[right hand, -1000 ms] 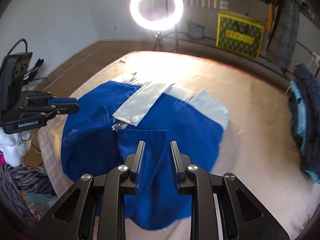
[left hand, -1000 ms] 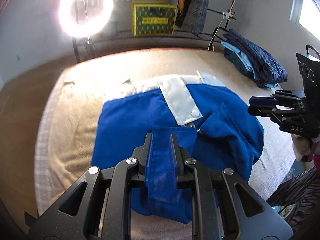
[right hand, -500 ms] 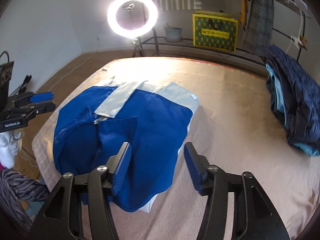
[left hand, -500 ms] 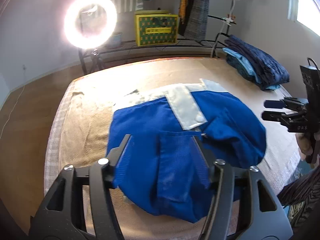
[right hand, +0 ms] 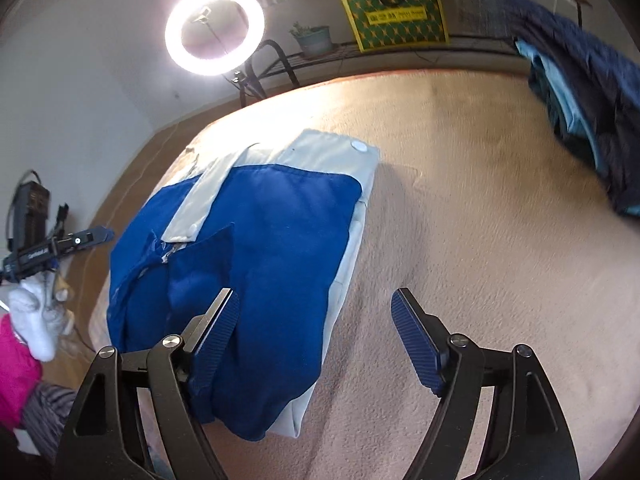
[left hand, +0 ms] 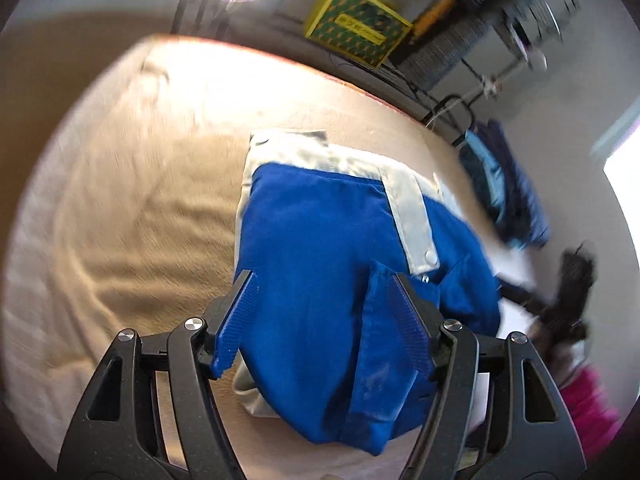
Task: Fold large clothes
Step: 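Straighten the blue jacket front with both tools and release it, then grasp the folded white-and-blue jacket edges with both tools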
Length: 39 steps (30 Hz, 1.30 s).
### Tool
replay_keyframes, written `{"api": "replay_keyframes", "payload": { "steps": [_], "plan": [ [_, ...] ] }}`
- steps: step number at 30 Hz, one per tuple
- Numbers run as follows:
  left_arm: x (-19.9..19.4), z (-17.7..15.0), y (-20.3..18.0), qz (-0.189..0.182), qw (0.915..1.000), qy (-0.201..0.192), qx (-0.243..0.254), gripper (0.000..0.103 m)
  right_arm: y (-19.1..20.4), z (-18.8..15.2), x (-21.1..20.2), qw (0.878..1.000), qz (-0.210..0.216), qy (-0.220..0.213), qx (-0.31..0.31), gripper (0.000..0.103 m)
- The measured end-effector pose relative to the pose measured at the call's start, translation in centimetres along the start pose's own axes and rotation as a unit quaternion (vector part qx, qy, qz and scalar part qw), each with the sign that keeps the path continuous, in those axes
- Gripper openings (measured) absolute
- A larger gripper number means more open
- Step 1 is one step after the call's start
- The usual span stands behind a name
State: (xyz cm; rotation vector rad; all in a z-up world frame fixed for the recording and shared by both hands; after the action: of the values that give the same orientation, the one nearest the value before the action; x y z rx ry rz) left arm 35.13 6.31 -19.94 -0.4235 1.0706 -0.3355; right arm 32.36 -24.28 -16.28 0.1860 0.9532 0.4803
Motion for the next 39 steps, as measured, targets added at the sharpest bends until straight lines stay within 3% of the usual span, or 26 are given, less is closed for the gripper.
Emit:
{"api": "replay_keyframes", "payload": {
  "steps": [4,9,25,27,30,35,39],
  "plan": [
    [0.4,0.7,2.2,-0.046,0.9966,0.010,-0.068,0.069,-1.1,-0.4,1.2,0.998,0.028,0.015,0.047,0.078],
    [2.0,1.1,4.5,-0.068,0.9894,0.031,-0.125,0.069,-2.2,-1.0,2.7,0.995,0.043,0.040,0.077,0.078],
    [6.6,2.0,4.8,-0.100,0.9817,0.067,-0.148,0.069,-3.8,0.9,4.3,0.977,0.161,0.046,0.133,0.079],
    [6.8,2.2,4.9,-0.107,0.9804,0.065,-0.152,0.069,-3.6,1.3,4.8,0.973,0.180,0.044,0.139,0.077],
    [7.1,2.3,4.5,-0.106,0.9830,0.069,-0.134,0.069,-3.1,1.5,5.4,0.968,0.205,0.051,0.137,0.062],
    [6.5,1.8,4.2,-0.095,0.9866,0.082,-0.105,0.065,-1.9,1.1,5.6,0.969,0.209,0.065,0.112,0.060],
    [5.7,1.8,5.7,-0.086,0.9858,0.082,-0.118,0.065,-2.1,1.1,5.5,0.968,0.215,0.074,0.110,0.057]
  ]
}}
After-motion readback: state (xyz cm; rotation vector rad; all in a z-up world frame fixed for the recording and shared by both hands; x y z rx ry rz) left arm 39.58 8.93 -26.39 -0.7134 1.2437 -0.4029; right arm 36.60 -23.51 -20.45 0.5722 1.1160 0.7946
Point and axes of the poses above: each gripper's, at about its wrist camera, not at the fingertips, and x roughly the way its jaws point, y to its left, z to its top, the point moved 8 cm from there along x, roughly the way its jaws point, and after that the axes turned 4 degrees about z, right-handed, at the moved point
